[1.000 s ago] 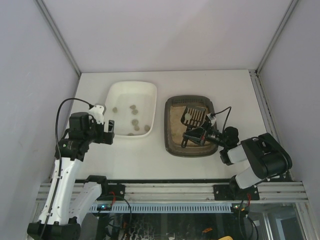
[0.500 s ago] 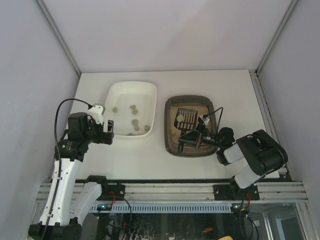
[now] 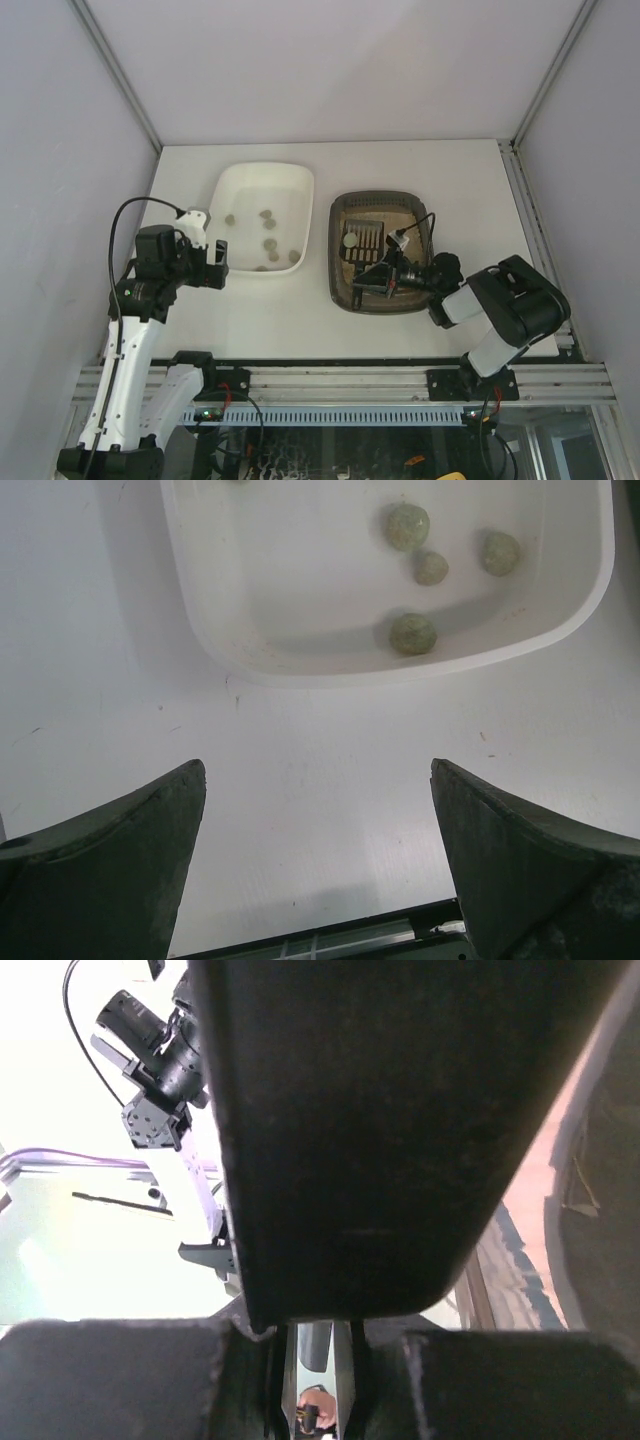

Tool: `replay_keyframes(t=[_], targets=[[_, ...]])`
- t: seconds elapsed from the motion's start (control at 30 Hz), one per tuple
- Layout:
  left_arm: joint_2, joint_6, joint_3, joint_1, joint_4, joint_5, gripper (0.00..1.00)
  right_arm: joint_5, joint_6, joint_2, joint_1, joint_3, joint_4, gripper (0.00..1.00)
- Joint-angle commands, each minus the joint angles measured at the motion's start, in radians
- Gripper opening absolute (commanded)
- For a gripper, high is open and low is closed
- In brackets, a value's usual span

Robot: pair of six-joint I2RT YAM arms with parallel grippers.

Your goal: Clean the litter box

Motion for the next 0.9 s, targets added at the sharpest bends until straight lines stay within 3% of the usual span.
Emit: replay_keyframes(t=[0.0, 0.13, 0.37, 0.57, 0.77, 0.87], targets=[[0.005, 0.023, -0.024, 0.007, 0.035, 0.016, 0.98, -0.026, -0.04, -0.046, -0.085, -0.038, 0.053, 0.0], [0.007, 0.025, -0.024, 0.007, 0.035, 0.017, 0.97, -0.044, -0.017, -0.119, -0.202, -0.055, 0.05, 0.0], [0.025, 0.024, -0.024, 0.008, 0.035, 0.015, 0.97, 0.002, -0.061, -0.079, -0.034, -0.069, 0.051, 0.0], [0.019, 0.023, -0.025, 0.008, 0.035, 0.014, 0.97, -0.02, -0.047, -0.151, -0.162, -0.077, 0.052, 0.0], [0.019, 0.024, -0.024, 0.008, 0.036, 0.019, 0.97, -0.032, -0.092, -0.182, -0.094, -0.071, 0.001, 0.0], [0.017, 0.024, -0.025, 0.008, 0.036, 0.017, 0.97, -0.04, -0.054, -0.19, -0.176, -0.109, 0.051, 0.0]])
